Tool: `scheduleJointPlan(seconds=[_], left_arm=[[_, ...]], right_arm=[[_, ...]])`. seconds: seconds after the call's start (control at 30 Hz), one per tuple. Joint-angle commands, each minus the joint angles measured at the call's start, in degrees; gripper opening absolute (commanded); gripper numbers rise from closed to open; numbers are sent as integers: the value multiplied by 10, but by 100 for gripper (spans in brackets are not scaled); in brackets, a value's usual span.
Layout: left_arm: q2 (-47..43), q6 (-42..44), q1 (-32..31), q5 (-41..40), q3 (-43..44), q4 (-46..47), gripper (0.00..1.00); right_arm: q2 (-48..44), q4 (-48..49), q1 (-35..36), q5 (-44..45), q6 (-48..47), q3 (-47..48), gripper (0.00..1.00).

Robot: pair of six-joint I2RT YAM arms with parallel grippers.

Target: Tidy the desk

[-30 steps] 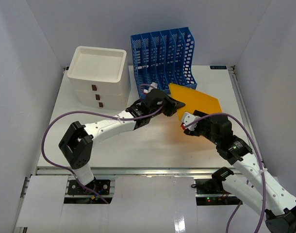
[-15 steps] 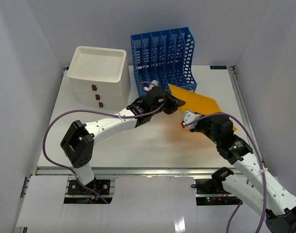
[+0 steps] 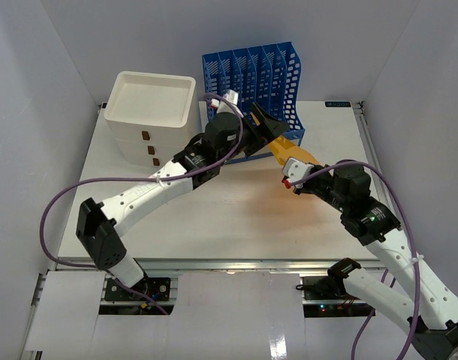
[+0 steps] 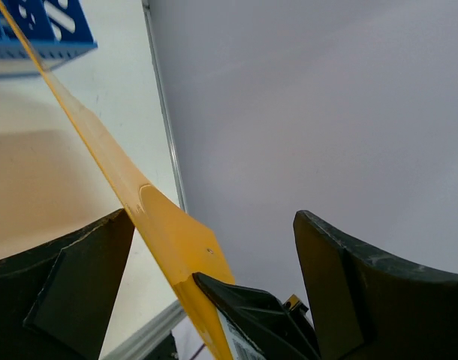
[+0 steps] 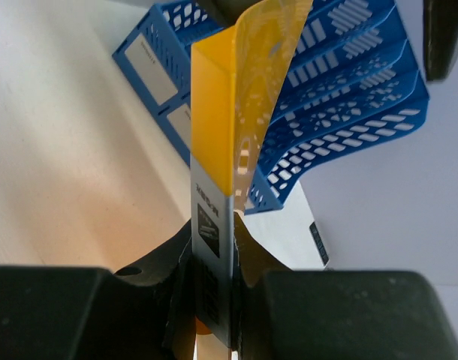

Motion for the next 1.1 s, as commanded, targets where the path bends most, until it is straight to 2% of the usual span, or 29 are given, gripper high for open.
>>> scheduleJointPlan(seconds=[0.0, 0.13, 0.23, 0.37, 0.5, 0.63, 0.8, 0.93, 1.07], left_arm=[[-134, 139, 11, -82, 25, 17, 98], [-252, 214, 12, -75, -71, 29, 98], [-349, 255, 11, -54, -181, 43, 98], [-452, 253, 12, -77, -303, -8, 98], [-539, 235, 12, -84, -397, -36, 98], [-609, 223, 12, -79, -455, -59, 98], [-655, 224, 12, -62, -501, -85, 98], [-672, 222, 12, -56, -525, -91, 98], [-689, 213, 12, -62, -536, -98, 98]], right_arm=[[40, -17, -8, -35, -11, 70, 8], [104, -9, -46, -87, 42, 159, 8], [158, 19, -76, -128, 105, 228, 8], [227, 55, -106, -187, 188, 329, 8], [273, 97, -114, -201, 245, 393, 8], [304, 147, -133, -204, 298, 459, 8], [364, 186, -159, -187, 359, 540, 8], [388, 213, -178, -157, 392, 569, 8], [411, 240, -204, -164, 448, 587, 8]])
